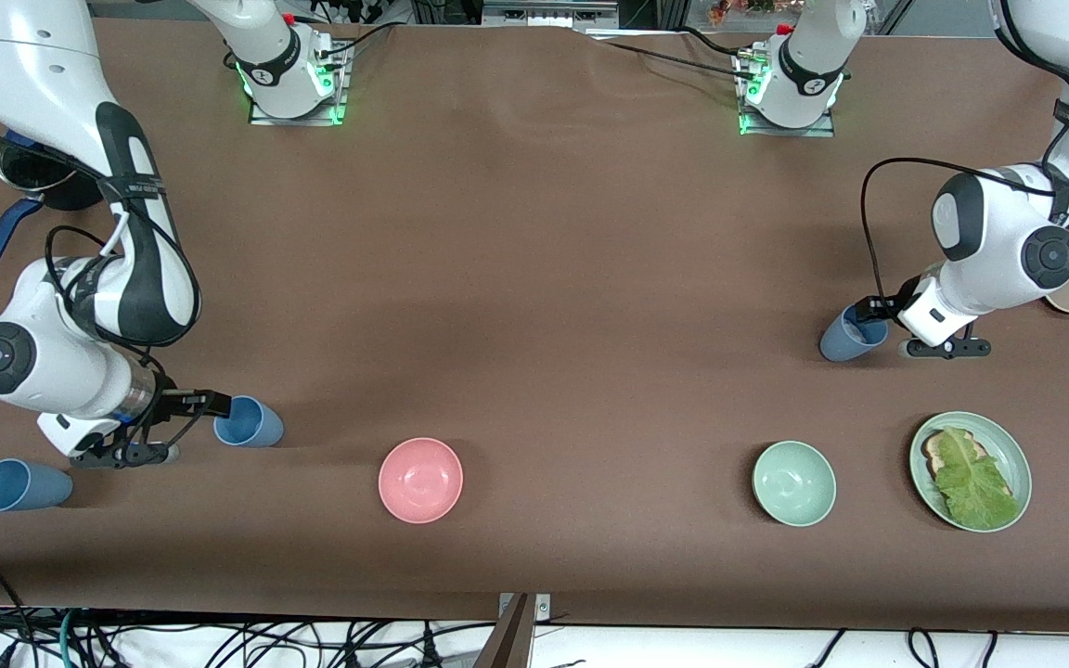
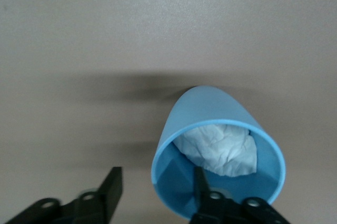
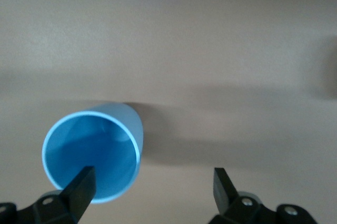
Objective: Stack blue cups with both arms
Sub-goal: 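Carry the tissue cup with the left gripper toward the table middle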
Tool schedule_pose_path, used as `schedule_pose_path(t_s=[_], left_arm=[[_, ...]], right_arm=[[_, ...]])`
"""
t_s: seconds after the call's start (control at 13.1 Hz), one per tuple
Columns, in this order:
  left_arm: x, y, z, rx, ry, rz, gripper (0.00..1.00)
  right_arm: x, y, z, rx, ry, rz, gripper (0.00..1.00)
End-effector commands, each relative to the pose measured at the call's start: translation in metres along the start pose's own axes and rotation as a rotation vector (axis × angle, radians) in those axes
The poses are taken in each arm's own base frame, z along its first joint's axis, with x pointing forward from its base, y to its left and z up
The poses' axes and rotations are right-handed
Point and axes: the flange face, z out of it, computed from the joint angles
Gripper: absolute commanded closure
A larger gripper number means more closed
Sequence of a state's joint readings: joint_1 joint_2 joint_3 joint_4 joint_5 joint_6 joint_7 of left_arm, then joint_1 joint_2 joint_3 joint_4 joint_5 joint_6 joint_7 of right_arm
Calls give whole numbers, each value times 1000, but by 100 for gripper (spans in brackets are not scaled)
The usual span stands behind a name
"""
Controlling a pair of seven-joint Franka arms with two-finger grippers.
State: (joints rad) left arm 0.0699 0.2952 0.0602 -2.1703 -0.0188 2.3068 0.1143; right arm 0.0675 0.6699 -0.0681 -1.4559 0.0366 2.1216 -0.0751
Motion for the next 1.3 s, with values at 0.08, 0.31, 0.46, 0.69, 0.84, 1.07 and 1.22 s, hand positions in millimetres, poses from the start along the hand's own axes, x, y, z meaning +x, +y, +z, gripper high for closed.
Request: schedule_pose_path(t_s=[0.08,0.31,0.46,0.69,0.84,1.07,1.22], left_arm=[[18,14,-13,8,1,34,100],[27,51,-24,-88,2,-46,100],[27,85,-28,-104,-18,-89,100],[21,187,-47,-135,-17,-232,100],[11,263,-68,-165,-6,-334,100],[4,386,-59,-190,-28,-413,100],[8,433,-46,-194,-29,-422,100]], right_arm=[[16,-1,15,14,10,10,4],[16,-11,24,69,0,31,16],[15,-11,31,116,-9,64,29],[15,-11,31,116,-8,55,57],[14,-11,32,114,-11,52,69],[13,-10,35,114,-17,52,92],[13,-11,35,110,-19,48,100]])
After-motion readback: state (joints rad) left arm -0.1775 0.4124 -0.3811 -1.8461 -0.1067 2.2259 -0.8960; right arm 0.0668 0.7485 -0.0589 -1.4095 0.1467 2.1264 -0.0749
